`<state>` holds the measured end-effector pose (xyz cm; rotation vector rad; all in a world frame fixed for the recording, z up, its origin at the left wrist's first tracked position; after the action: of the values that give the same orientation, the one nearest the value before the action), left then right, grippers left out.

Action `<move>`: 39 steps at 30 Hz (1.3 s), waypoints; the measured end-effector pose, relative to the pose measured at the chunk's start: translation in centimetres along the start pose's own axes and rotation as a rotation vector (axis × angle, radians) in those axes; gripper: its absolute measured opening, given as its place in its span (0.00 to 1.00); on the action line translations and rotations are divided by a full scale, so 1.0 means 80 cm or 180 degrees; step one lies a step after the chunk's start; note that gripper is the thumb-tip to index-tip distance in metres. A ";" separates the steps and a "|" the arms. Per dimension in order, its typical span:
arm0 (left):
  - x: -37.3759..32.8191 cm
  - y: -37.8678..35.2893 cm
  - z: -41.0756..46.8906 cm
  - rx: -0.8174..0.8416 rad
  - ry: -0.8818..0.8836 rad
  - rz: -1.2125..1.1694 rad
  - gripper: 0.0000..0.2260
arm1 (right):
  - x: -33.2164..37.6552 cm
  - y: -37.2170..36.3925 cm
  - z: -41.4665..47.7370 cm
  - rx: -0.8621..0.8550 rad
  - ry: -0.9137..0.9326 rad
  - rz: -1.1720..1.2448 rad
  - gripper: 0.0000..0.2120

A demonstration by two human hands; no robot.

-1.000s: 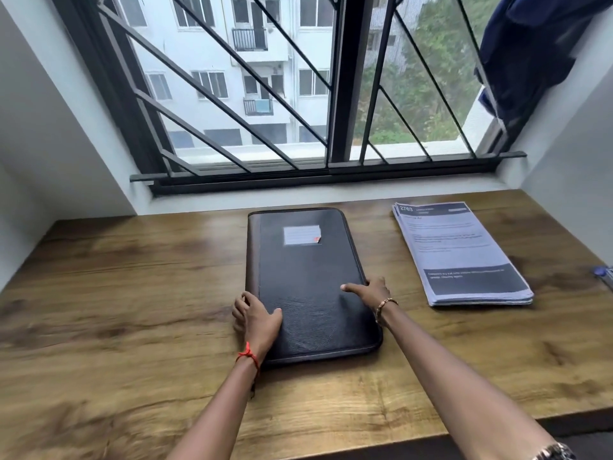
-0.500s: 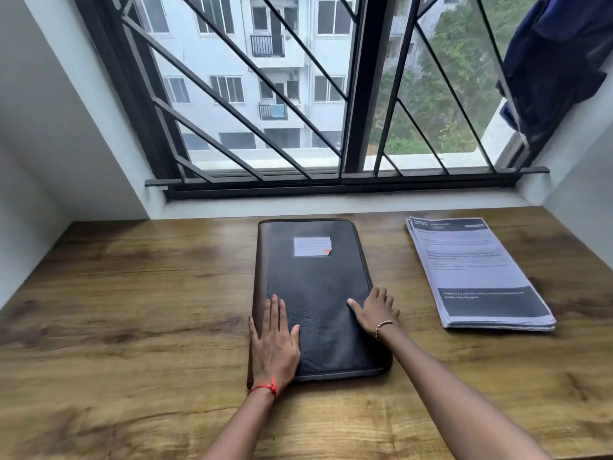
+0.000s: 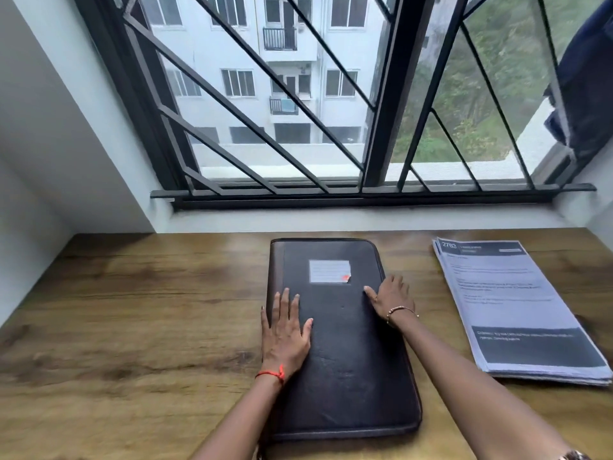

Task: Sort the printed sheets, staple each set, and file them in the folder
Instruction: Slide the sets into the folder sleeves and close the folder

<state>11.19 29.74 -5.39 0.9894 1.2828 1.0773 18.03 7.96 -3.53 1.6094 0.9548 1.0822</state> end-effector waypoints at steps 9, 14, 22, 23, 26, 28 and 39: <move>0.009 -0.004 0.094 -0.0036 0.0053 -0.0166 0.29 | 0.121 0.017 0.102 -0.0129 0.1232 -0.0206 0.19; 0.010 -0.009 0.112 -0.0281 0.0138 -0.0144 0.29 | 0.202 0.000 0.144 0.0285 0.1731 0.0297 0.13; 0.012 -0.017 0.110 -0.0562 0.0148 -0.0063 0.29 | 0.304 -0.042 0.182 0.1668 0.2477 0.0269 0.09; 0.012 -0.017 0.110 -0.0586 0.0139 -0.0032 0.29 | 0.309 -0.044 0.185 0.1821 0.2520 0.0252 0.08; 0.013 -0.018 0.113 -0.0590 0.0157 -0.0012 0.29 | 0.322 -0.053 0.199 0.2220 0.2502 0.0283 0.11; 0.013 -0.016 0.114 -0.0626 0.0164 -0.0010 0.30 | 0.326 -0.059 0.208 0.2495 0.2420 0.0344 0.13; 0.010 -0.017 0.112 -0.0651 0.0228 0.0003 0.31 | 0.330 -0.074 0.211 0.3060 0.2461 0.0149 0.09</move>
<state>20.23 30.41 -6.45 0.8039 1.2022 1.2278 41.55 29.29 -6.38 1.9525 2.2040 1.4182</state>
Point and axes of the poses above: each hand's wrist, its own z-axis towards the middle knuckle, its own y-axis out of the back of the hand, x = y × z, the point moved 5 cm from there along z, towards the middle knuckle, and after that the axes turned 6 degrees about -x, right-handed, at the moved point
